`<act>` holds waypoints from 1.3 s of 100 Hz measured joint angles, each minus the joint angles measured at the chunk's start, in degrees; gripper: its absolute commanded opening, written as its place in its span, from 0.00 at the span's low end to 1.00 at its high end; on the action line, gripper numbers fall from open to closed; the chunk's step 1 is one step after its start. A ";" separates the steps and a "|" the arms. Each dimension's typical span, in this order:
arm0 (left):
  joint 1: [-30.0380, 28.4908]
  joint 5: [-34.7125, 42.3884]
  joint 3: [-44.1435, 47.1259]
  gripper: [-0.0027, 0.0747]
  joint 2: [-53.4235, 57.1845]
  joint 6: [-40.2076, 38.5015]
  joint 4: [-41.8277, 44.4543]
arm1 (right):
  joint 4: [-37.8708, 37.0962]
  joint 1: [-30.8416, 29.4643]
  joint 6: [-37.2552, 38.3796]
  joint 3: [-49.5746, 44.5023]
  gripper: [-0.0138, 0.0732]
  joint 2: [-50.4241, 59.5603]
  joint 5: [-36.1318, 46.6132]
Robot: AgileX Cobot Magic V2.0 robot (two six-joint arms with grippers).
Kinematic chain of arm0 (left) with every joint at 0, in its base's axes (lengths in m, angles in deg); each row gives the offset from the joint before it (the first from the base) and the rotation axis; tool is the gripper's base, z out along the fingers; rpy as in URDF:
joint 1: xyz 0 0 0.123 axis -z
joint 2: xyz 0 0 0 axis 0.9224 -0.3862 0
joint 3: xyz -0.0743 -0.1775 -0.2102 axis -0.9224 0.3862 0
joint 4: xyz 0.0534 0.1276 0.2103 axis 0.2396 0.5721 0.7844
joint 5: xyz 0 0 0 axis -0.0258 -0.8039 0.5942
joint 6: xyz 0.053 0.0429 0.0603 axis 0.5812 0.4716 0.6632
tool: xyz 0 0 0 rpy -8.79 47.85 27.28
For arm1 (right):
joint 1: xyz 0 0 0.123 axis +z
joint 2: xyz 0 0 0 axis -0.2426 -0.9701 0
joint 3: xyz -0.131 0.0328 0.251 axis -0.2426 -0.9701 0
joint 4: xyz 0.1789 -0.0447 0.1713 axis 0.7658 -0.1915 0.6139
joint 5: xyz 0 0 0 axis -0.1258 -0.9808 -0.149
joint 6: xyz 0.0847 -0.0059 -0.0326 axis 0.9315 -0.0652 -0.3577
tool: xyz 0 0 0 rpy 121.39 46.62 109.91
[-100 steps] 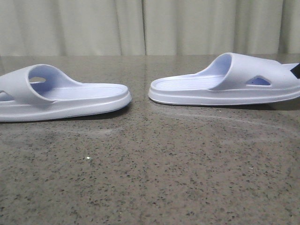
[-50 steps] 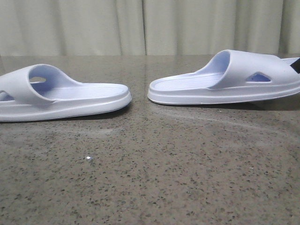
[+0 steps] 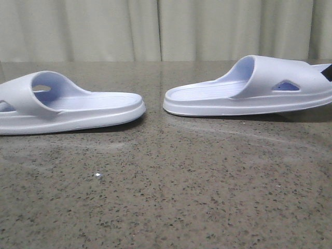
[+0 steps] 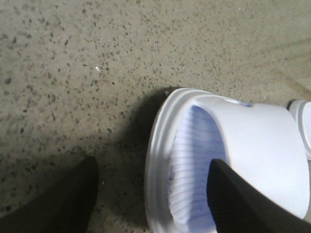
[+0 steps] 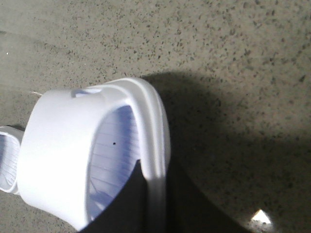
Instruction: Insert blue slippers together front up
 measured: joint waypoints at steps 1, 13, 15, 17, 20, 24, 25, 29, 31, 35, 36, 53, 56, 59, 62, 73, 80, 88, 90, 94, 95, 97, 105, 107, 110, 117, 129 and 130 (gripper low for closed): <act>0.02 -0.12 -0.16 0.58 -0.22 0.11 -0.01 | 0.00 0.00 0.00 0.00 0.04 0.00 0.00; 1.60 -0.89 -1.26 0.55 -1.89 0.56 -0.71 | 0.00 0.00 -0.23 0.00 0.04 0.00 0.00; 1.90 -1.03 -1.40 0.53 -2.07 0.63 -0.85 | 0.00 0.00 -0.23 0.00 0.04 0.00 0.00; 2.10 -1.03 -1.64 0.52 -2.46 0.61 -0.85 | 0.00 0.00 -0.23 0.00 0.04 0.00 0.00; 2.38 -1.14 -1.75 0.48 -2.83 0.75 -1.10 | -0.10 0.00 -0.23 0.00 0.04 0.00 0.00; 2.63 -1.24 -1.91 0.43 -3.14 0.84 -1.21 | -0.10 0.00 -0.23 0.00 0.04 0.00 0.00; 2.72 -1.24 -1.89 0.41 -3.32 0.84 -1.36 | -0.10 0.00 -0.23 0.00 0.04 0.00 0.00; 2.72 -1.24 -1.89 0.33 -3.62 0.87 -1.52 | -0.10 0.00 -0.23 0.00 0.04 0.00 0.00; 2.72 -1.24 -1.89 0.30 -3.79 0.87 -1.52 | -0.10 0.00 -0.23 0.00 0.04 0.00 0.00; 2.72 -1.24 -1.89 0.21 -4.06 0.97 -1.52 | -0.10 0.00 -0.23 0.00 0.04 0.00 0.00; 2.72 -1.24 -1.89 0.18 -4.05 0.97 -1.52 | -0.20 0.00 -0.23 0.00 0.04 0.00 0.00; 2.97 -1.35 -1.89 0.06 -4.30 0.97 -0.83 | -0.20 0.00 -0.37 0.00 0.04 0.00 0.00; 2.97 -1.48 -1.89 0.06 -4.30 0.97 -0.96 | -0.20 0.00 -0.37 0.00 0.04 0.00 0.00; 2.97 -1.57 -1.89 0.06 -4.30 0.97 -0.97 | -0.20 0.00 -0.37 0.00 0.04 0.00 0.00; 2.97 -1.68 -1.89 0.06 -4.30 0.97 -1.25 | -0.09 0.00 -0.37 0.00 0.04 0.00 0.00; 2.70 -2.97 -2.53 0.06 -4.41 1.48 -2.23 | 1.47 -0.75 -0.88 0.00 0.04 0.44 -0.69; 1.95 -4.48 -2.76 0.06 -4.39 2.60 -3.82 | 3.91 -1.81 -1.85 -0.11 0.04 1.02 -2.01; 0.92 -6.11 -2.76 0.06 -4.39 3.67 -6.39 | 7.99 -3.64 -3.48 -0.11 0.04 1.54 -4.70; 0.74 -6.28 -2.84 0.06 -4.39 4.10 -6.73 | 8.76 -4.14 -3.94 -0.11 0.04 1.65 -5.30; 0.24 -6.84 -2.84 0.06 -4.39 4.42 -7.62 | 11.23 -4.90 -4.85 -0.11 0.04 1.78 -7.43; 0.24 -6.93 -2.84 0.06 -4.39 4.58 -7.75 | 12.07 -5.15 -5.00 -0.11 0.04 1.78 -8.12; 0.09 -6.97 -2.84 0.06 -4.39 4.72 -8.14 | 12.85 -5.49 -5.43 -0.11 0.04 1.78 -8.73; -0.14 -7.12 -2.84 0.06 -4.39 5.30 -9.75 | 16.75 -5.98 -6.74 -0.11 0.04 1.99 -10.68; -0.14 -7.12 -2.84 0.06 -4.39 5.47 -10.23 | 17.40 -5.98 -6.93 -0.11 0.04 1.99 -10.84; -0.27 -7.12 -2.84 0.06 -4.39 5.61 -11.02 | 18.13 -5.98 -7.29 -0.11 0.04 1.99 -10.94; -0.26 -7.12 -2.84 0.06 -4.39 5.70 -11.86 | 18.54 -5.72 -7.71 -0.11 0.04 1.99 -11.05; -0.26 -7.17 -2.84 0.06 -4.39 5.82 -12.76 | 18.57 -3.54 -8.32 -0.11 0.04 1.99 -11.05; -0.26 -7.17 -2.84 0.06 -4.39 5.82 -12.91 | 18.44 -3.15 -8.32 -0.11 0.04 1.99 -11.05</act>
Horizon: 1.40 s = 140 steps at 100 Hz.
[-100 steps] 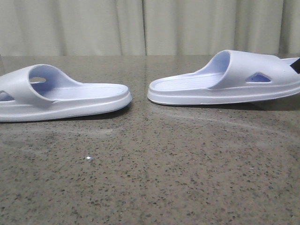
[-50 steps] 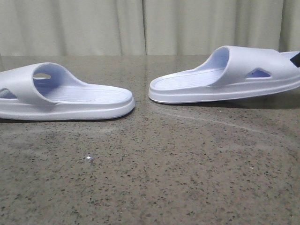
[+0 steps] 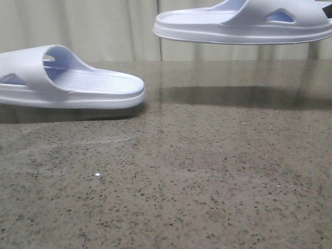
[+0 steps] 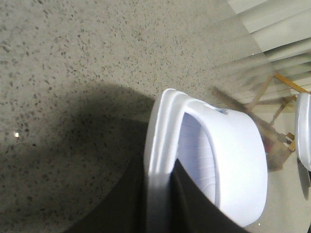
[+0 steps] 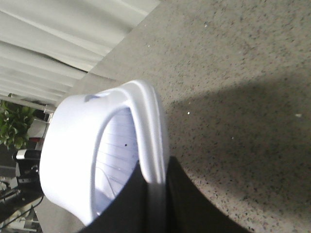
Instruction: Insert blue slippers together front up
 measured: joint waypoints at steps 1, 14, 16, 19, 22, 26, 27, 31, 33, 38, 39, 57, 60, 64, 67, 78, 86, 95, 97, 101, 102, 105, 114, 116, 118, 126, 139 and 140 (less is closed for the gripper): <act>0.00 0.00 0.00 0.06 0.00 0.00 -0.16 | -0.12 0.19 -0.07 0.00 0.04 0.00 0.00; 0.33 0.00 0.00 0.06 0.00 0.09 -1.42 | -2.19 4.40 -0.22 0.00 0.04 0.00 -0.13; 0.33 0.00 0.00 0.06 0.00 0.09 -1.51 | -2.40 5.02 -0.22 0.00 0.04 0.00 -0.13; 0.43 -0.08 0.00 0.05 0.00 0.09 -1.51 | -2.61 5.84 -0.28 0.00 0.04 0.00 -0.13; 0.43 -0.08 0.00 0.06 0.00 0.09 -1.66 | -2.81 6.59 -0.28 0.00 0.04 0.00 -0.13; 0.56 -0.08 0.00 0.06 0.00 0.09 -1.75 | -2.94 7.54 -0.28 0.00 0.04 0.00 0.15; 0.56 -0.08 0.00 0.06 0.00 0.09 -1.69 | -2.94 7.68 -0.28 0.00 0.04 0.00 0.17; 0.82 -0.08 0.00 0.06 0.00 0.09 -1.92 | -3.04 8.43 -0.28 0.00 0.04 0.00 0.85; 1.04 -0.08 0.00 0.06 0.00 0.09 -2.08 | -3.04 8.67 -0.28 0.00 0.04 0.00 1.28; 1.73 -0.08 0.00 0.06 0.00 0.09 -2.37 | -3.04 9.36 -0.28 0.00 0.04 0.00 2.31; 1.73 -0.08 0.00 0.06 0.00 0.09 -2.37 | -3.04 9.50 -0.28 0.00 0.04 0.00 2.46; 4.35 -0.08 0.00 0.06 0.00 0.09 -3.49 | -3.04 10.21 -0.36 0.00 0.04 0.00 5.74; 4.60 -0.08 0.00 0.06 0.00 0.09 -3.57 | -2.91 10.21 -0.36 0.00 0.04 0.00 6.14; 5.01 -0.08 0.00 0.06 0.00 0.09 -3.57 | -2.81 10.21 -0.36 0.00 0.04 0.00 6.70; 5.13 -0.08 0.00 0.06 0.00 0.09 -3.72 | -2.70 10.21 -0.36 0.00 0.04 0.00 7.06; 5.90 -0.08 0.00 0.06 0.00 0.09 -4.44 | -2.43 10.21 -0.36 0.00 0.04 0.00 8.06; 6.41 -0.08 0.00 0.06 0.00 0.09 -5.04 | -2.04 10.41 -0.42 0.00 0.04 0.00 8.31; 7.09 -0.08 0.00 0.06 0.00 0.09 -5.87 | -1.50 11.02 -0.64 0.00 0.04 0.00 8.84; 7.27 -0.08 0.00 0.06 0.00 0.09 -5.99 | -1.36 11.15 -0.70 0.00 0.04 0.00 9.00; 7.61 -0.08 0.00 0.06 0.00 0.09 -6.39 | -1.22 11.58 -0.86 0.00 0.04 0.00 9.27; 7.60 0.02 0.00 0.06 0.00 0.09 -6.53 | -1.22 11.76 -0.86 0.00 0.04 0.00 9.27; 8.04 0.03 0.00 0.06 0.00 0.09 -6.82 | -0.93 12.11 -0.94 0.00 0.04 -0.13 9.37; 9.04 0.14 0.00 0.06 0.00 0.09 -7.94 | -0.14 13.41 -1.37 0.00 0.04 -0.91 9.41; 9.08 0.14 0.00 0.06 0.00 0.09 -8.15 | -0.14 13.70 -1.55 0.00 0.04 -1.27 9.41; 9.40 0.14 0.00 0.06 0.00 0.09 -8.27 | 0.14 13.81 -1.60 0.00 0.04 -1.51 9.41; 10.34 0.27 0.00 0.06 0.00 0.09 -8.75 | 1.21 14.90 -2.25 0.00 0.04 -2.77 9.64; 11.61 0.39 0.00 0.06 0.00 0.09 -9.40 | 2.78 16.79 -3.51 0.00 0.04 -4.77 9.62; 11.74 0.39 0.00 0.06 0.00 0.09 -9.50 | 3.06 16.81 -3.67 0.00 0.04 -5.01 9.62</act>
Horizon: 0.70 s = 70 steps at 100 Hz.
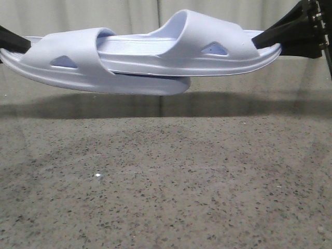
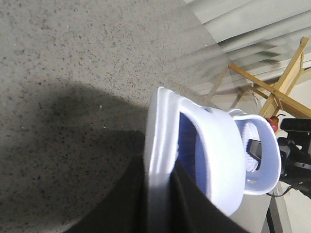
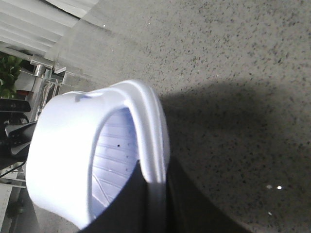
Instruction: Insert blue slippers together front up
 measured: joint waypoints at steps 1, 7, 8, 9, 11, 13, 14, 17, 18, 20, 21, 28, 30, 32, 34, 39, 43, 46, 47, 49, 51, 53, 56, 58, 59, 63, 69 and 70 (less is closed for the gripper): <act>0.02 0.12 0.00 0.06 0.00 0.00 0.00 | 0.11 0.17 -0.10 0.00 0.04 -0.14 0.00; 0.56 0.32 0.00 0.06 0.00 0.00 -0.79 | 1.03 1.09 -0.84 0.00 0.04 -1.34 0.14; 0.65 0.32 0.00 0.06 0.00 0.00 -0.80 | 1.15 1.19 -0.97 0.00 0.04 -1.49 0.14; 0.75 0.43 0.00 0.06 0.00 0.00 -0.91 | 1.33 1.41 -1.11 0.00 0.04 -1.63 0.14; 0.79 0.43 0.00 0.06 0.00 0.00 -1.04 | 1.57 1.73 -1.30 0.00 0.04 -1.99 0.27; 0.82 0.43 0.00 0.06 0.00 0.00 -1.07 | 1.88 2.07 -1.36 0.00 0.04 -2.40 0.44; 0.82 0.43 0.00 0.06 0.00 0.00 -1.18 | 2.00 2.17 -1.54 0.00 0.04 -2.65 0.58; 0.82 0.57 0.00 0.06 0.00 0.00 -1.16 | 2.52 2.64 -1.85 0.00 0.04 -3.19 0.72; 0.82 0.67 0.00 0.06 0.00 0.00 -1.16 | 2.54 2.85 -2.02 0.00 0.04 -3.33 0.72; 0.82 0.92 0.00 0.05 0.00 0.00 -1.16 | 2.94 3.18 -2.13 0.00 0.04 -3.77 0.72; 0.82 0.92 0.00 0.06 0.00 0.00 -1.21 | 3.12 3.28 -2.24 0.00 0.04 -4.03 0.80; 0.82 1.34 0.00 0.06 -0.13 0.00 -1.30 | 3.60 4.33 -2.45 0.84 0.04 -5.54 0.80; 0.82 1.48 0.00 0.06 -0.13 0.00 -1.30 | 3.59 4.65 -2.56 1.23 0.04 -5.85 0.80; 0.82 1.62 0.00 0.06 -0.13 0.00 -1.30 | 3.74 4.97 -2.57 1.70 0.04 -6.29 0.80; 0.82 1.76 0.00 0.06 -0.24 0.00 -1.34 | 3.84 5.28 -2.57 2.21 0.04 -6.72 0.80; 0.82 2.16 0.00 0.06 -0.16 -0.11 -1.44 | 3.86 6.07 -2.57 3.45 0.04 -7.62 0.80; 0.82 2.44 0.00 0.06 -0.16 -0.10 -1.57 | 3.97 6.66 -2.57 4.50 0.04 -8.27 0.80; 0.82 2.69 0.00 0.06 -0.16 -0.10 -1.66 | 3.97 7.23 -2.57 5.18 0.04 -8.56 0.80; 0.82 2.70 0.00 0.06 -0.16 -0.10 -1.78 | 3.97 7.26 -2.57 5.36 0.04 -8.79 0.80; 0.82 2.87 0.00 0.06 -0.16 -0.10 -1.78 | 3.97 7.66 -2.67 5.85 0.04 -9.00 0.92; 0.82 3.13 0.00 0.06 -0.16 -0.10 -1.78 | 3.99 7.96 -2.64 6.33 0.04 -9.11 0.97; 0.82 3.25 0.00 0.06 -0.16 -0.10 -1.90 | 3.99 8.25 -2.64 6.81 0.04 -9.27 1.13; 0.82 3.47 0.00 0.06 -0.16 -0.10 -1.89 | 3.99 8.54 -2.64 7.38 0.04 -9.53 1.28; 0.82 3.76 0.00 0.06 -0.16 -0.10 -1.97 | 3.99 8.91 -2.64 7.96 0.04 -9.61 1.28; 0.82 3.74 0.00 0.06 -0.16 -0.10 -1.97 | 3.99 8.86 -2.64 8.09 0.04 -9.74 1.28; 0.82 4.30 0.00 0.06 -0.16 -0.10 -2.03 | 3.99 9.25 -2.64 8.68 0.04 -9.84 1.37; 0.82 4.64 0.00 0.06 -0.25 -0.10 -2.03 | 3.99 9.48 -2.64 9.35 0.04 -9.93 1.59; 0.82 4.64 0.00 0.06 -0.25 -0.21 -2.03 | 3.99 9.48 -2.64 9.33 0.04 -9.93 1.59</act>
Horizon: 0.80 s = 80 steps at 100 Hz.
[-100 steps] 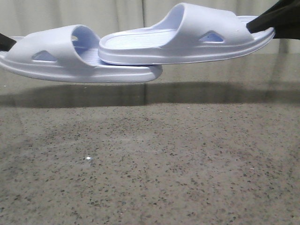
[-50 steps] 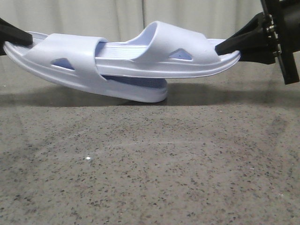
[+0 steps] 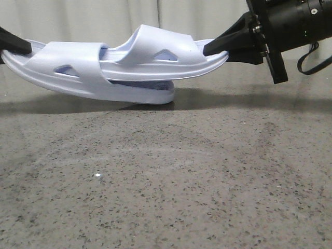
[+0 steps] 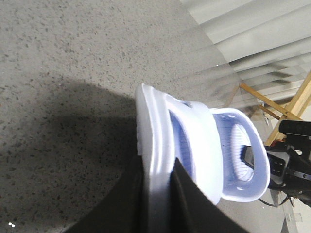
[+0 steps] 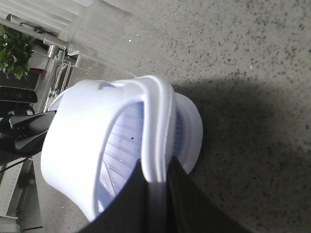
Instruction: Insert blue slippers together front up
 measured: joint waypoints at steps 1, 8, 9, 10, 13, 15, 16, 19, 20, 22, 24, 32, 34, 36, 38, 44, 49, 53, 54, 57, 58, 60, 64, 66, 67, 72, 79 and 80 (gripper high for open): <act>0.00 0.00 0.00 0.06 0.00 0.02 -0.11 | 0.00 0.00 0.00 0.15 0.04 0.00 0.05; 0.00 0.00 0.00 0.06 0.00 0.02 -0.10 | -0.46 0.09 0.00 0.21 0.05 -0.03 0.15; 0.00 0.00 0.00 0.06 0.00 0.02 -0.10 | -0.46 0.09 0.00 0.21 0.05 -0.03 0.20; 0.00 0.00 0.00 0.06 0.00 0.02 -0.10 | -0.61 0.09 -0.05 0.21 0.05 -0.03 0.20; 0.00 0.00 0.00 0.06 0.00 0.02 -0.10 | -0.89 0.13 -0.05 0.21 0.05 -0.03 0.34; 0.00 0.00 0.00 0.06 0.00 0.02 -0.10 | -1.02 0.13 -0.16 0.21 0.07 -0.03 0.46; 0.00 0.00 0.00 0.06 0.00 0.02 -0.10 | -1.15 0.13 -0.16 0.21 0.07 -0.13 0.46; 0.00 0.00 0.00 0.06 0.00 0.02 -0.10 | -1.26 0.13 -0.16 0.21 0.09 -0.13 0.46; 0.00 0.00 0.00 0.06 0.00 0.02 -0.10 | -1.26 0.13 -0.16 0.21 0.09 -0.13 0.46; -0.11 0.00 0.00 0.06 0.00 0.02 -0.10 | -1.51 0.13 -0.16 0.21 0.11 -0.13 0.46; -0.12 0.00 0.00 0.06 0.00 0.02 -0.10 | -1.67 0.03 -0.16 0.21 0.12 -0.13 0.31; -0.51 -0.68 0.00 0.05 0.00 -0.02 -0.10 | -2.38 -0.64 -0.16 0.21 0.19 -0.13 -0.71; -0.61 -0.96 0.00 0.05 0.00 -0.02 -0.10 | -2.67 -0.86 -0.16 0.21 0.21 -0.13 -1.15; -0.91 -1.43 0.00 0.05 0.00 -0.02 -0.10 | -2.83 -1.13 -0.16 0.21 0.21 -0.13 -1.74; -1.03 -1.71 0.00 0.05 0.00 -0.02 -0.10 | -3.17 -1.32 -0.16 0.21 0.23 -0.13 -2.53; -1.58 -2.59 0.00 0.05 0.00 -0.02 -0.10 | -3.98 -2.34 -0.16 0.21 0.25 -0.13 -5.01; -2.02 -3.30 0.00 0.05 0.00 -0.02 -0.10 | -4.38 -3.14 -0.16 0.21 0.25 -0.13 -7.24; -2.29 -3.72 0.00 0.05 0.00 -0.02 -0.10 | -4.53 -4.11 -0.16 0.21 0.25 -0.13 -9.01; -2.45 -3.99 0.00 0.05 0.00 -0.02 -0.10 | -4.53 -4.27 -0.16 0.21 0.25 -0.13 -9.48; -2.59 -4.68 0.00 0.05 0.00 -0.02 -0.10 | -4.61 -5.06 -0.16 0.21 0.25 -0.13 -10.37; -2.71 -4.83 0.00 0.05 0.00 -0.02 -0.10 | -4.61 -5.06 -0.16 0.21 0.25 -0.13 -10.58; -2.82 -5.10 0.00 0.05 0.00 -0.02 -0.10 | -4.61 -5.55 -0.16 0.21 0.25 -0.13 -11.13; -2.92 -5.52 0.00 0.05 0.00 -0.02 -0.10 | -4.61 -6.77 -0.16 0.21 0.25 -0.13 -11.93; -2.94 -5.75 0.00 0.05 0.00 -0.02 -0.10 | -4.61 -7.15 -0.16 0.21 0.25 -0.13 -12.13; -3.06 -5.76 0.00 0.05 0.00 -0.02 -0.10 | -4.61 -7.52 -0.16 0.21 0.25 -0.13 -12.28; -3.30 -5.97 0.00 0.05 0.00 -0.02 -0.10 | -4.74 -8.90 -0.21 0.25 0.25 -0.13 -12.51; -3.79 -5.40 0.00 0.05 0.00 -0.02 0.02 | -4.89 -11.05 -0.42 0.36 0.25 -0.13 -12.38; -3.83 -5.11 0.00 0.05 0.00 -0.02 0.17 | -4.89 -11.25 -0.48 0.35 0.25 -0.13 -12.38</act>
